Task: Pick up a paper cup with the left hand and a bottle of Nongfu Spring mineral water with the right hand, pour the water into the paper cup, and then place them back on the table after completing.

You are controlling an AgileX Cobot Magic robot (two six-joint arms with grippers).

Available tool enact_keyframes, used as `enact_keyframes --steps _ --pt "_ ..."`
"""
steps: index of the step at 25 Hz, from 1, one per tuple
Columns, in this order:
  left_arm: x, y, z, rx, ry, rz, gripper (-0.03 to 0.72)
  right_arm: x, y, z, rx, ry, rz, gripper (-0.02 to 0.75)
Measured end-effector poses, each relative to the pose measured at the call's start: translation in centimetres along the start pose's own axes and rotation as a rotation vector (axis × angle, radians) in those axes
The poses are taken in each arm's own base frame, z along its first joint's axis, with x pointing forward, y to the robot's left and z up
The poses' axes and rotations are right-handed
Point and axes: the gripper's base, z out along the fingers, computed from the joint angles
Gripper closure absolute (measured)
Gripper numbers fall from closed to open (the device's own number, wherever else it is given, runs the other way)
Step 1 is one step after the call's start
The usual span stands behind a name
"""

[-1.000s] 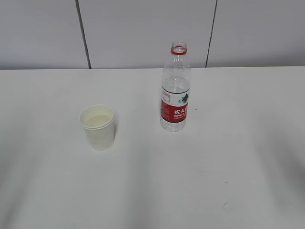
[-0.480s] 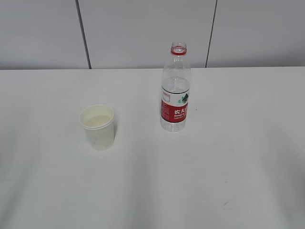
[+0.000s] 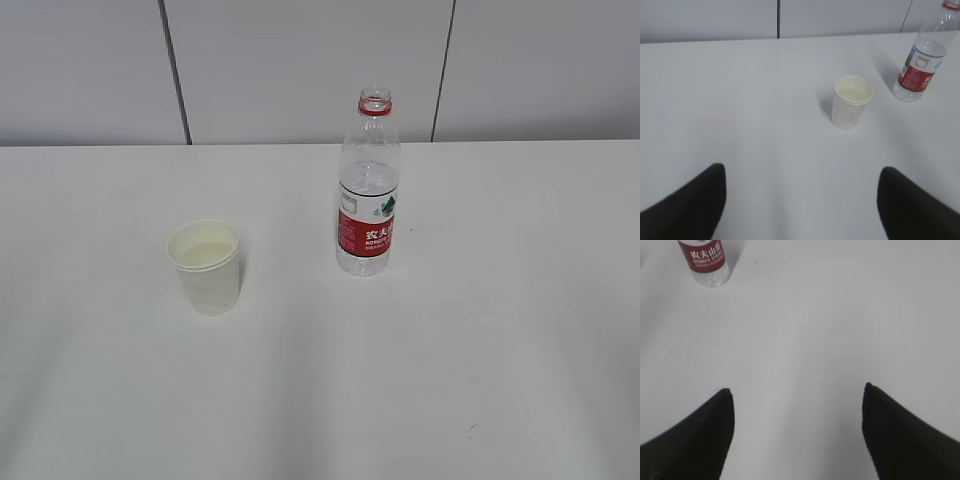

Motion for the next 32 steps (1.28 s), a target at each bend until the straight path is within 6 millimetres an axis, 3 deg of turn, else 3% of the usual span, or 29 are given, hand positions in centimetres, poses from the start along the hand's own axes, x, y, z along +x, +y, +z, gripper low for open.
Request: enact_keyframes --steps 4,13,32 --pt "0.5 0.0 -1.1 0.004 -0.064 0.002 0.125 0.5 0.2 -1.7 0.015 -0.106 -0.008 0.15" --pt "0.5 0.1 -1.2 0.003 -0.069 0.003 0.125 1.9 0.7 -4.4 0.043 -0.299 -0.023 0.15" --pt "2.1 0.3 -1.3 -0.018 0.104 0.036 0.125 3.2 1.1 -5.6 -0.001 -0.123 -0.015 0.15"
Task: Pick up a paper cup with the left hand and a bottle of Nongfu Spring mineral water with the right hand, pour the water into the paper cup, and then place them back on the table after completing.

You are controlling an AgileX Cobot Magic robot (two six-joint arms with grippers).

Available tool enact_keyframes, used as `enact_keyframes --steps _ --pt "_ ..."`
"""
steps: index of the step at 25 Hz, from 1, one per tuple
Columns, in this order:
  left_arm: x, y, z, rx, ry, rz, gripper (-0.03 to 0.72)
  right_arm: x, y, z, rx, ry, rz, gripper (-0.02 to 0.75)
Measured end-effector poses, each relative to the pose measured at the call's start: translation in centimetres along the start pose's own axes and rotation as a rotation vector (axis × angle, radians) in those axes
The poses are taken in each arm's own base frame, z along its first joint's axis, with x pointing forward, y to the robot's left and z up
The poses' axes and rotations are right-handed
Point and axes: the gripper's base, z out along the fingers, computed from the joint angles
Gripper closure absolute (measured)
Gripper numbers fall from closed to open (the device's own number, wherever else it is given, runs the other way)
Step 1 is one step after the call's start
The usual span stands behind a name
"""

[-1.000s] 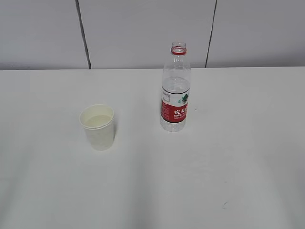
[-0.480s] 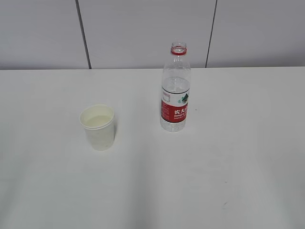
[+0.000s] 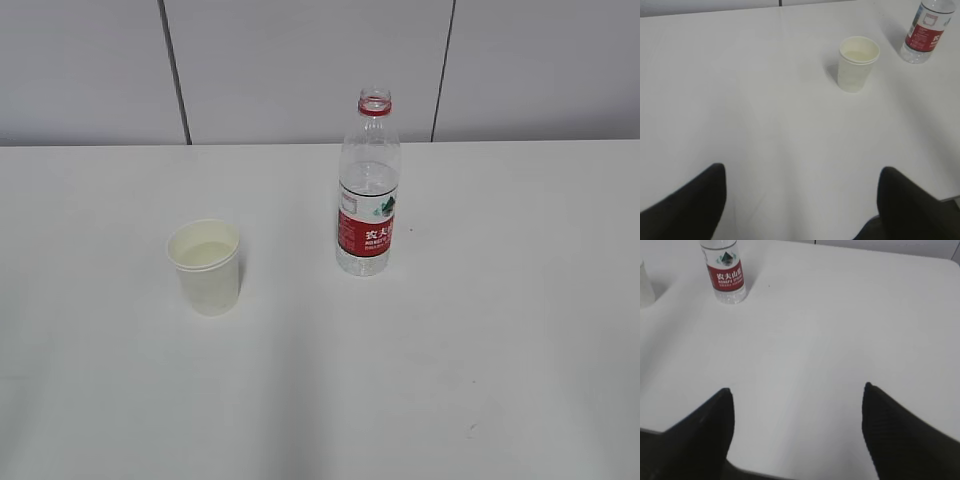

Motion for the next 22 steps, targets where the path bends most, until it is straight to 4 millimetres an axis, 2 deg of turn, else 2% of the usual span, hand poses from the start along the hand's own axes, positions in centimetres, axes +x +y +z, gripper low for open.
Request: enact_keyframes --steps 3,22 --pt "0.07 0.16 0.18 -0.017 0.0 0.01 0.125 0.49 0.1 0.03 -0.011 0.052 0.0 0.15" --pt "0.05 0.51 0.37 -0.056 -0.009 0.032 0.125 0.72 0.08 0.28 -0.01 0.065 0.004 0.15"
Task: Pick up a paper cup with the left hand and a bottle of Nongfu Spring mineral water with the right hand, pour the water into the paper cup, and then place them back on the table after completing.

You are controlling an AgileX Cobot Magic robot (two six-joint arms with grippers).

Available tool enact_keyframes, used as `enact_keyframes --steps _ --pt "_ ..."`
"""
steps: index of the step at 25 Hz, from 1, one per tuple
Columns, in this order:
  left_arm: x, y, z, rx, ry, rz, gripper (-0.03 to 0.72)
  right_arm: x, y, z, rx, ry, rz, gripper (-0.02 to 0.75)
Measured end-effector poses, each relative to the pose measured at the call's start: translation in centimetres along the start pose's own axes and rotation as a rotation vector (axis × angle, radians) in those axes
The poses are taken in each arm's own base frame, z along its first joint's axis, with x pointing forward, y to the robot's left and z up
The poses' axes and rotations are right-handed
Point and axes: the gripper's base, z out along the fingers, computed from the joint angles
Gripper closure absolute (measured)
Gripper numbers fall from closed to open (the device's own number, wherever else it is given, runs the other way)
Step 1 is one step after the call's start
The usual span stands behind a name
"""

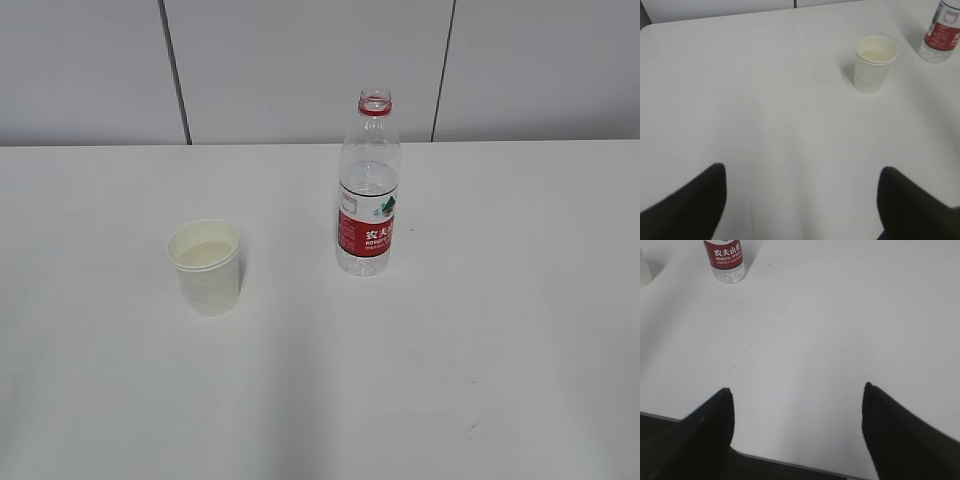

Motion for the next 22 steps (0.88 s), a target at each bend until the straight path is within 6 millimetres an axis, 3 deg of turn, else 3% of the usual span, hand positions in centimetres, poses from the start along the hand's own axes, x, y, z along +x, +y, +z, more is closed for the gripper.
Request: enact_keyframes --steps 22 --pt "0.05 -0.03 0.04 -0.027 0.003 -0.014 0.125 0.0 -0.02 0.0 0.002 0.0 -0.001 0.15"
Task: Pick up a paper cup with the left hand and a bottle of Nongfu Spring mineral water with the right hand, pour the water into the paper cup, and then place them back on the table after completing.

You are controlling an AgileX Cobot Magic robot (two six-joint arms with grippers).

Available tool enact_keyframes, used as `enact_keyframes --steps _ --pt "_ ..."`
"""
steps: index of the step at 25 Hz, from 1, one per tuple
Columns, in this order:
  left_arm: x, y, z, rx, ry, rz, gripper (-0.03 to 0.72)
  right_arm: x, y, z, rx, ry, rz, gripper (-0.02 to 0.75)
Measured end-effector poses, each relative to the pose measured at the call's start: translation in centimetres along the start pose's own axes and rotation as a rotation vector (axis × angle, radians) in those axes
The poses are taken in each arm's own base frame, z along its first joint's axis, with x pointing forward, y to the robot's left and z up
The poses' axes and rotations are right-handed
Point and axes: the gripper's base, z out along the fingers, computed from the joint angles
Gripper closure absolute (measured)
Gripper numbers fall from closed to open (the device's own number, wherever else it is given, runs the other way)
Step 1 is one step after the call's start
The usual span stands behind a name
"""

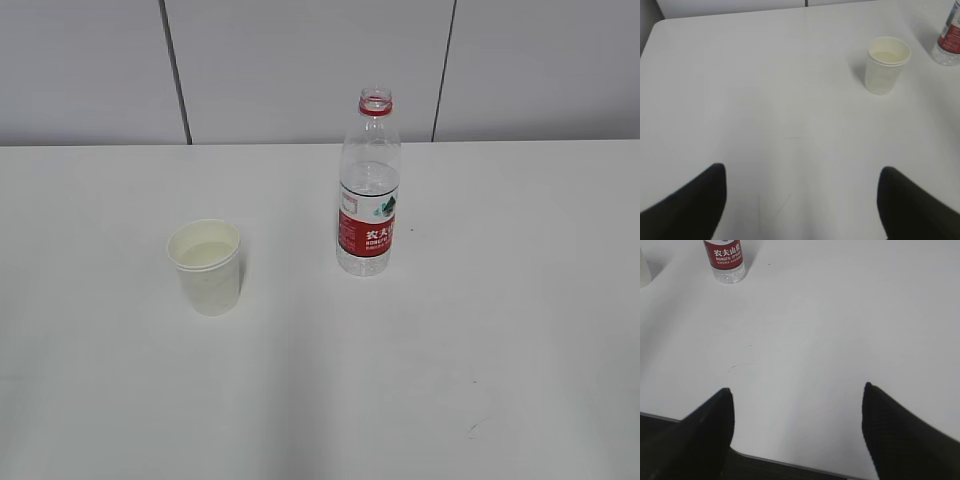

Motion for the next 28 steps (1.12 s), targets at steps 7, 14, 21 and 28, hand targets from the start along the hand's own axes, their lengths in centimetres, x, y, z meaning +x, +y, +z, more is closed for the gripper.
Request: enact_keyframes --steps 7,14,21,28 --pt "0.03 -0.12 -0.05 -0.099 0.001 -0.053 0.125 0.0 0.0 0.0 0.0 0.0 0.0 0.15" --pt "0.03 -0.13 -0.05 -0.102 0.001 -0.055 0.125 0.0 0.0 0.0 0.0 0.0 0.0 0.15" --pt "0.03 -0.13 -0.05 -0.102 0.001 -0.055 0.125 0.0 0.0 0.0 0.0 0.0 0.002 0.15" --pt "0.03 -0.14 -0.05 -0.101 0.001 -0.055 0.125 0.0 0.0 0.0 0.0 0.0 0.002 0.15"
